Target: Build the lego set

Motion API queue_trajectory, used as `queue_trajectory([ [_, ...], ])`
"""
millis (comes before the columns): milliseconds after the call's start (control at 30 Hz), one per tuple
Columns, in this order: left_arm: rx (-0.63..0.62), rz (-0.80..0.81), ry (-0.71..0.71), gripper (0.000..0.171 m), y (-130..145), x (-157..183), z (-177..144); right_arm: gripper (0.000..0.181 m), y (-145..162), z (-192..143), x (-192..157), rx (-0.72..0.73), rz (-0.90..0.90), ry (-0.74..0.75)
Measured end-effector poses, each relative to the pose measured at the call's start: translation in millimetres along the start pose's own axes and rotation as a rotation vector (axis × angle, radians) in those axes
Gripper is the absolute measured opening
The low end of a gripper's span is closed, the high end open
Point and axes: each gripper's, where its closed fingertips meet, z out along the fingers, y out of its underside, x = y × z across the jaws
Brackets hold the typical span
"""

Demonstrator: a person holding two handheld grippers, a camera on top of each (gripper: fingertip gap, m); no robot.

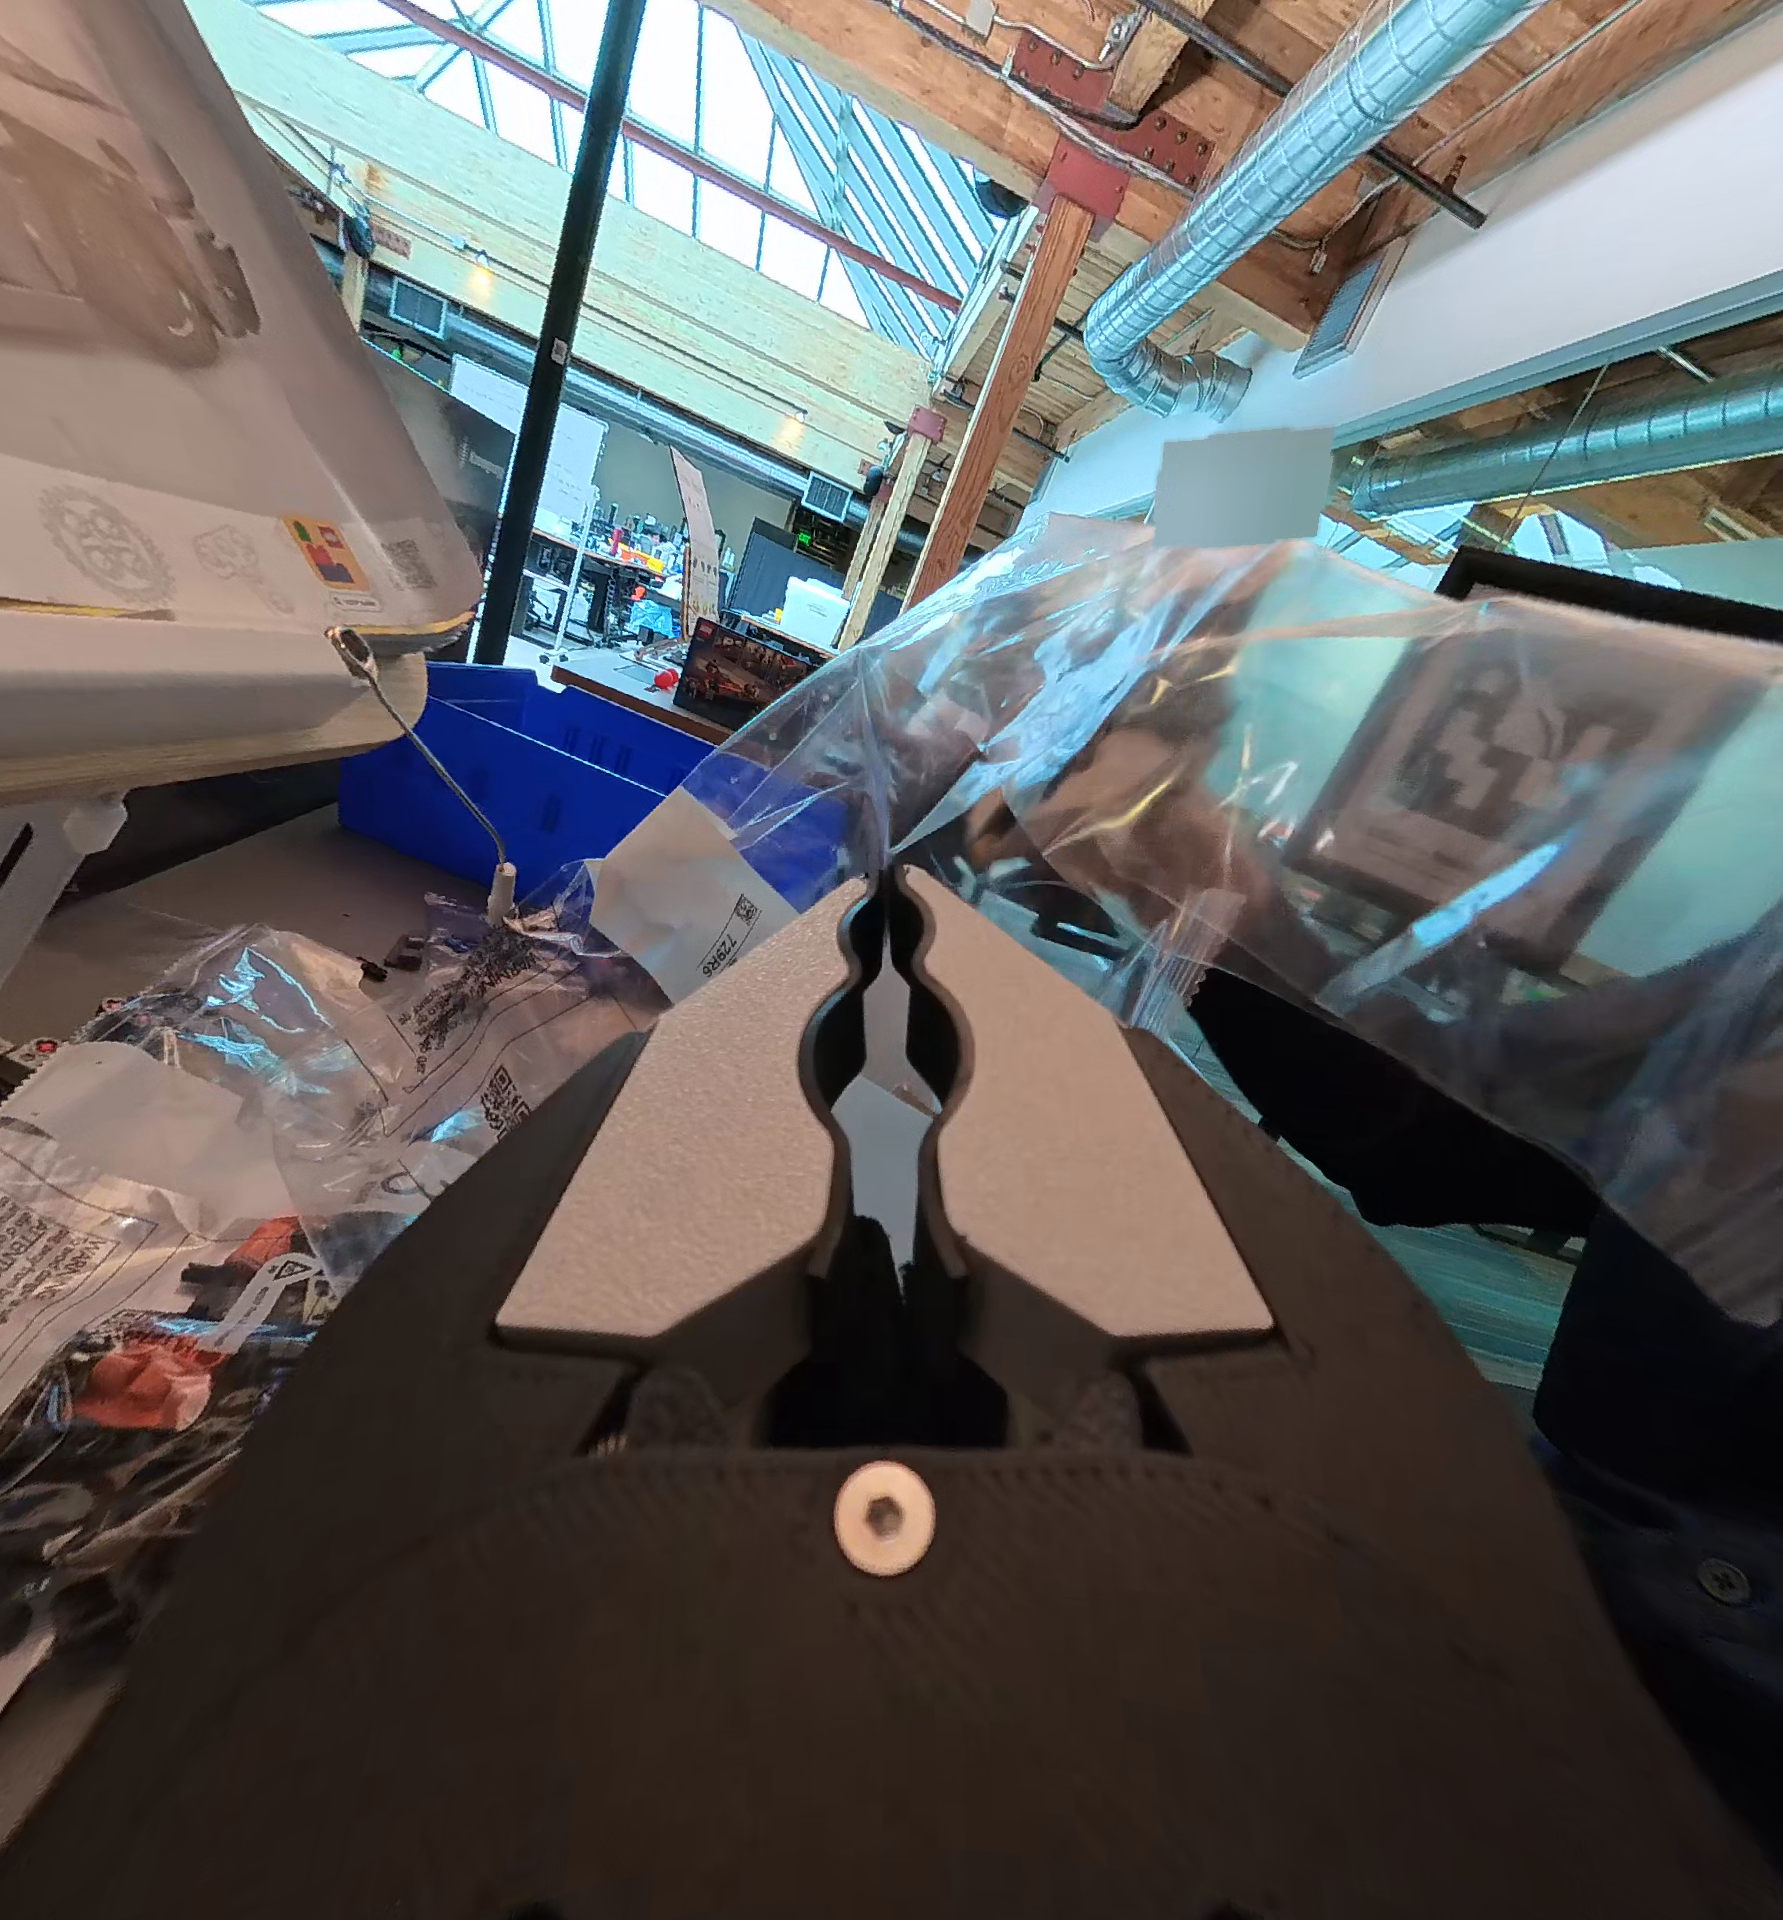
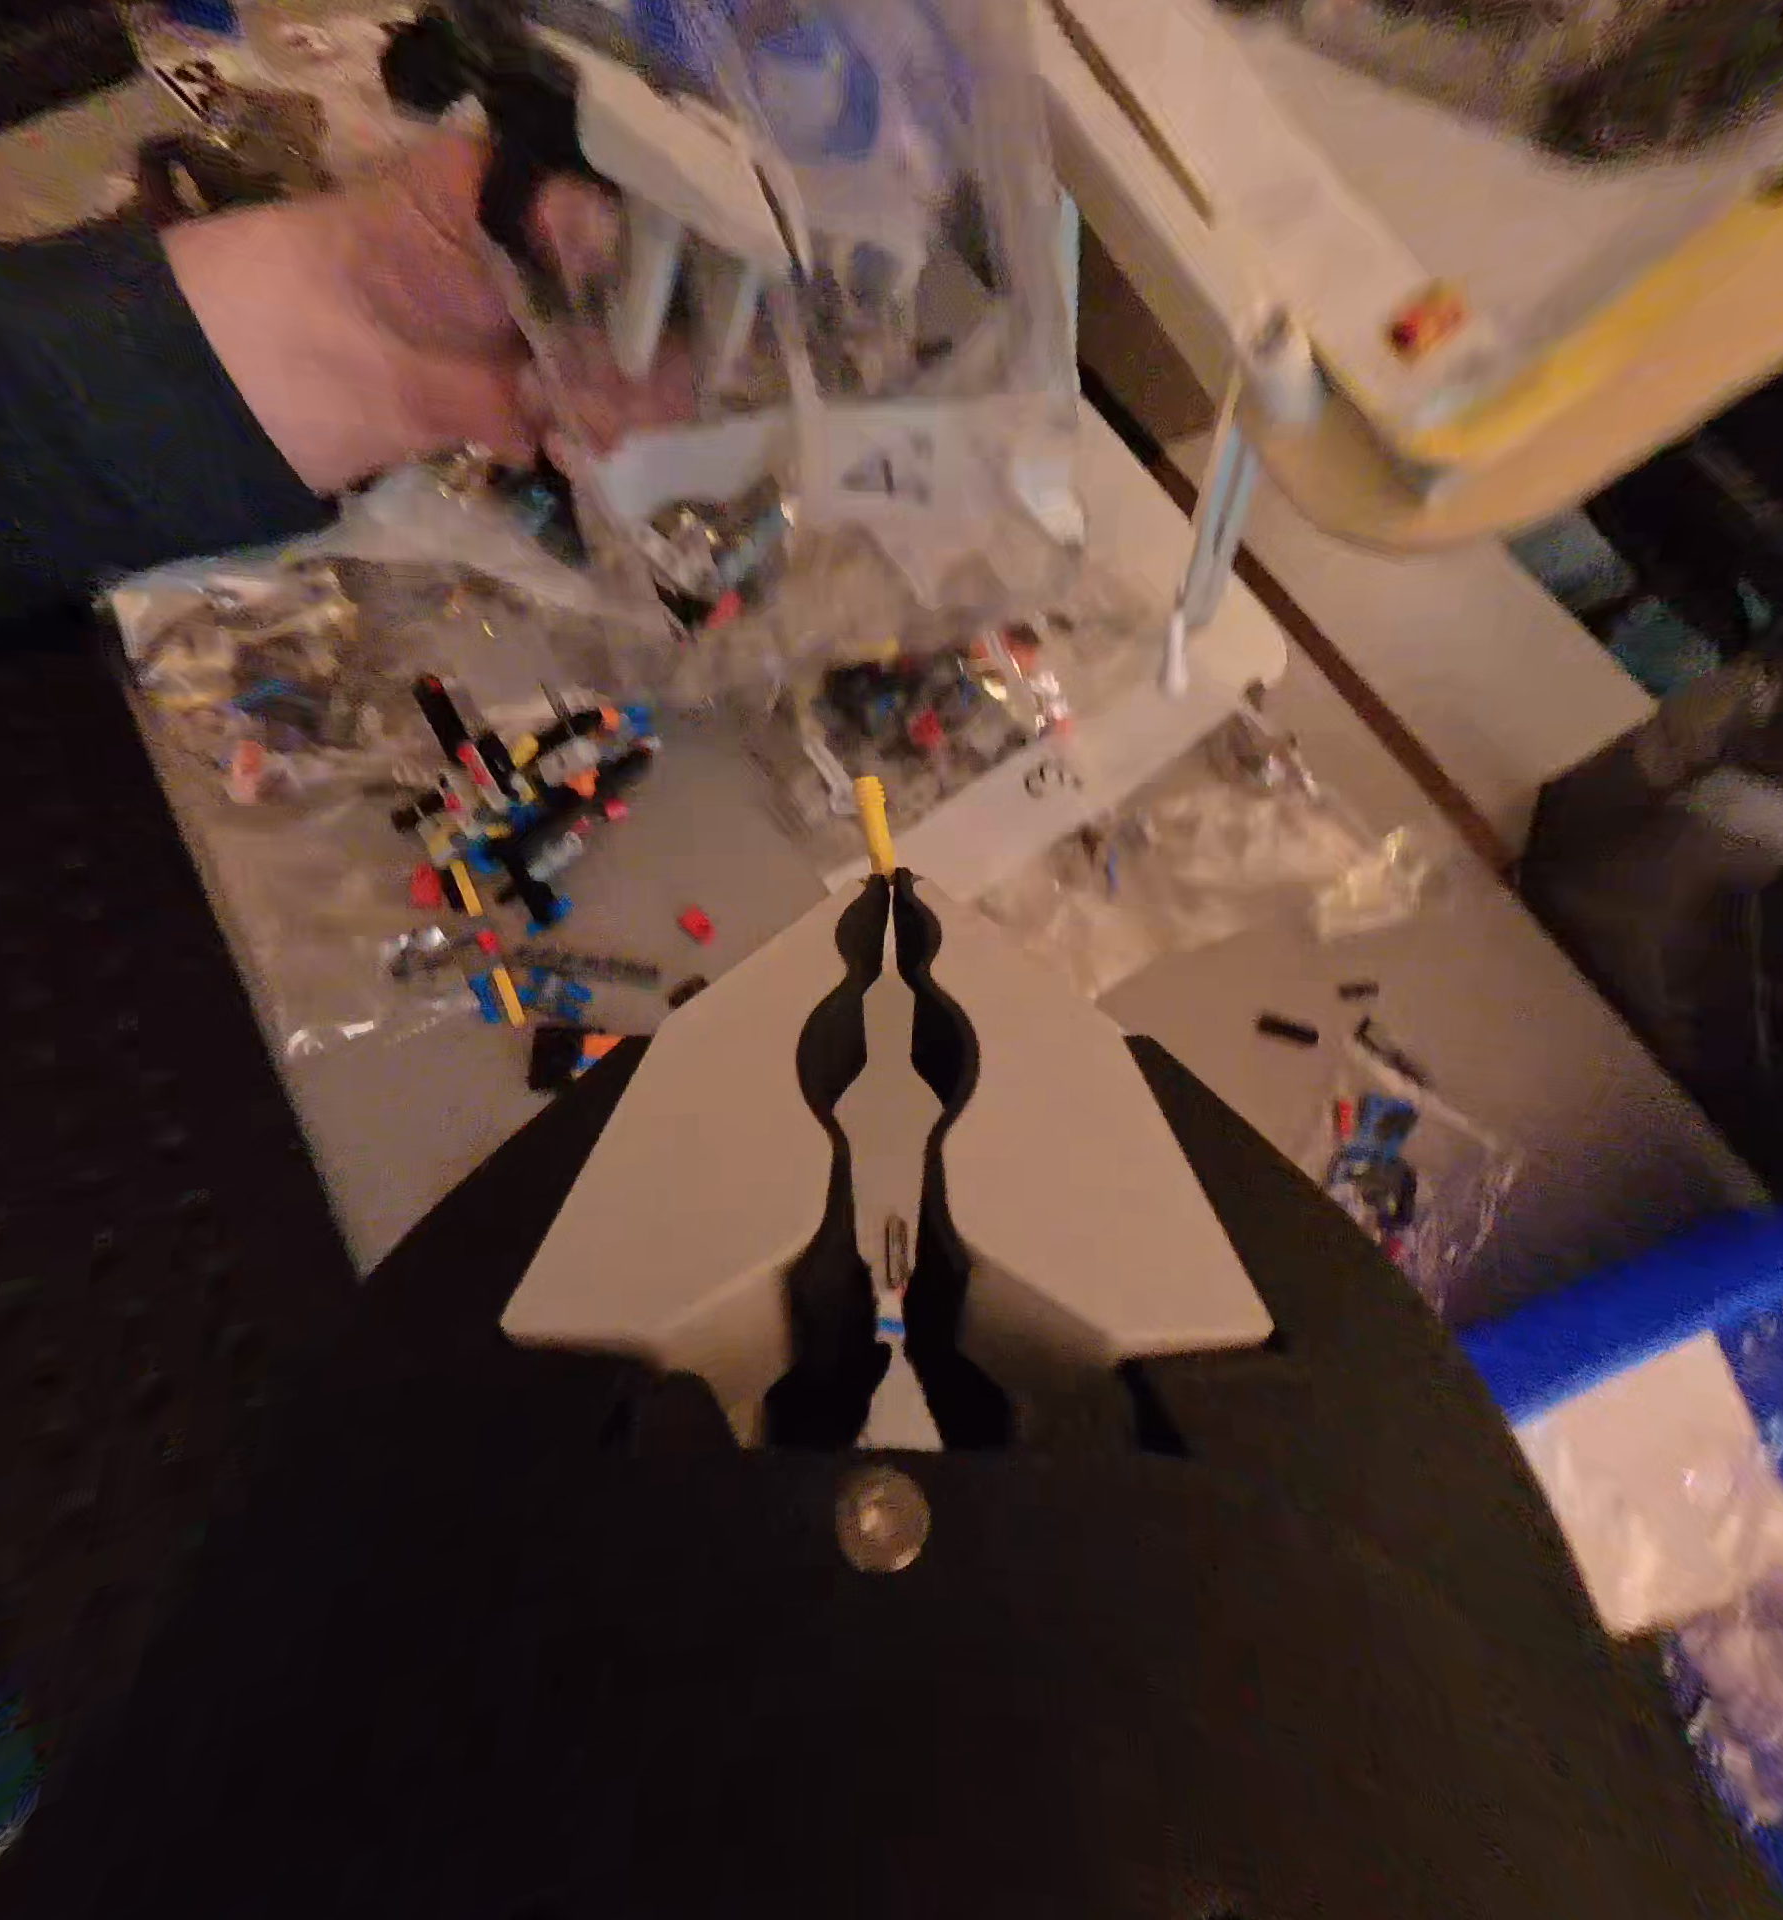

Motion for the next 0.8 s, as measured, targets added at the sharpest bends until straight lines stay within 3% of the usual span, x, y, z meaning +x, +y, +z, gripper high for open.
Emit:
queue_trajectory([
  [67,0.000,0.005,0.000,0.000,-1,2,-1,0.000,-40,12,-12,0.027,-0.085,-0.004],
  [167,0.011,0.006,-0.004,0.000,-4,1,-5,0.000,-73,39,-18,0.014,-0.163,0.013],
  [300,0.017,0.010,0.000,0.000,-6,2,-7,0.019,-81,62,-22,-0.050,-0.204,0.025],
  [433,0.016,0.009,0.005,0.000,-7,3,-6,0.019,-71,41,-5,-0.040,-0.148,0.085],
  [500,0.017,0.007,0.007,0.000,-6,3,-6,0.017,-45,20,17,-0.081,-0.066,0.152],
  [600,0.020,0.007,0.010,0.000,-7,4,-5,0.026,35,0,50,-0.262,0.095,0.224],
  [667,0.019,0.005,0.011,0.000,-6,4,-4,0.029,88,-4,59,-0.350,0.195,0.245],
  [800,0.005,0.008,0.010,0.000,-3,5,-1,0.027,163,-1,72,-0.471,0.232,0.304],
])
